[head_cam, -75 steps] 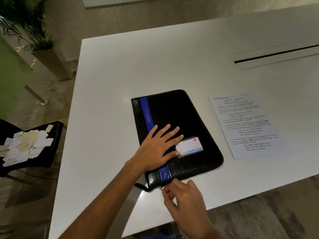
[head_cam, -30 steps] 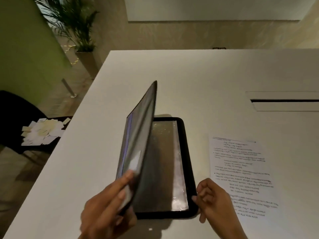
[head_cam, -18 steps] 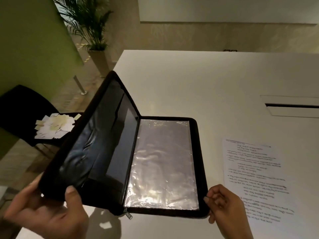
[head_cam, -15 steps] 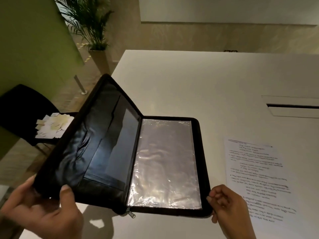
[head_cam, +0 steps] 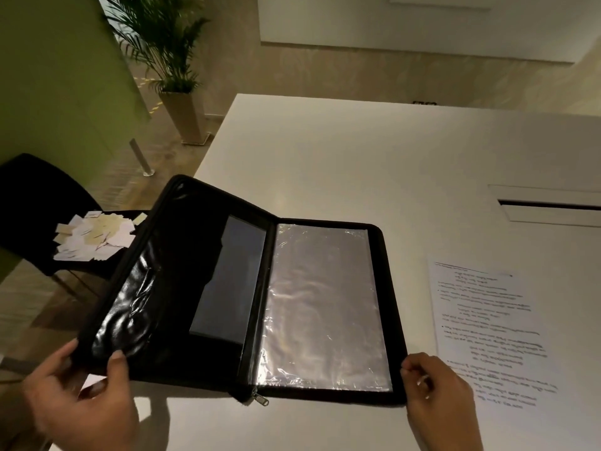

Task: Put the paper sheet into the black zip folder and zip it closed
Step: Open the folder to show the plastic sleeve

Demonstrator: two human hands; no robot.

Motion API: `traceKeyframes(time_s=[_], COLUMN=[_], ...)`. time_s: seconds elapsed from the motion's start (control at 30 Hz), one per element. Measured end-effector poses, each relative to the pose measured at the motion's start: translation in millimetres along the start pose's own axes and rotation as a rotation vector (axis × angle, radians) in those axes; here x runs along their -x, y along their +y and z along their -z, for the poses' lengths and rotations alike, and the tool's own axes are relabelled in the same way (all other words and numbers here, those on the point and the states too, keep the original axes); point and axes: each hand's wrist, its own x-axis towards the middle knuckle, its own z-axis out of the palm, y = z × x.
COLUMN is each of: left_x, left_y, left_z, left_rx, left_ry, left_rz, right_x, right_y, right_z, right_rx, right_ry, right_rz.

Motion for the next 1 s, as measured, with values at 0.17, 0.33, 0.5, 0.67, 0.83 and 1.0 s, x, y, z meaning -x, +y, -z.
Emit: traceKeyframes(time_s=[0.17, 0.33, 0.5, 0.67, 0.83, 1.0], left_x=[13.0, 25.5, 36.4, 32.5, 42.9, 90.3], left_y=[49.2, 76.7, 115.2, 142.2, 165.3, 204.4], left_z=[-23.0, -47.4, -68.7, -78.1, -108.5, -161.6], left_rx=[-0.360, -0.485, -0.529, -0.535, -0.380, -0.239], left_ry=[0.127, -0.135, -0.328, -0.375, -0.447, -0.645], left_rz=[-0.412, -0.798, -0.903, -0.733, -0.827, -0.971], right_x=[8.5, 11.3, 9.3, 8.0, 1.6, -5.3], right_y=[-8.2, -16.8, -23.5, -24.2, -24.5, -1.9], right_z=[-4.9, -13.3, -22.1, -17.4, 1.6, 38.1], right_rx=[0.114, 0.216, 0.237, 0.235, 0.110, 0.081], right_ry=[0.012, 0.045, 0.064, 0.088, 0.161, 0.296], right_rz=[0.017, 0.011, 0.090, 0.101, 0.071, -0.072])
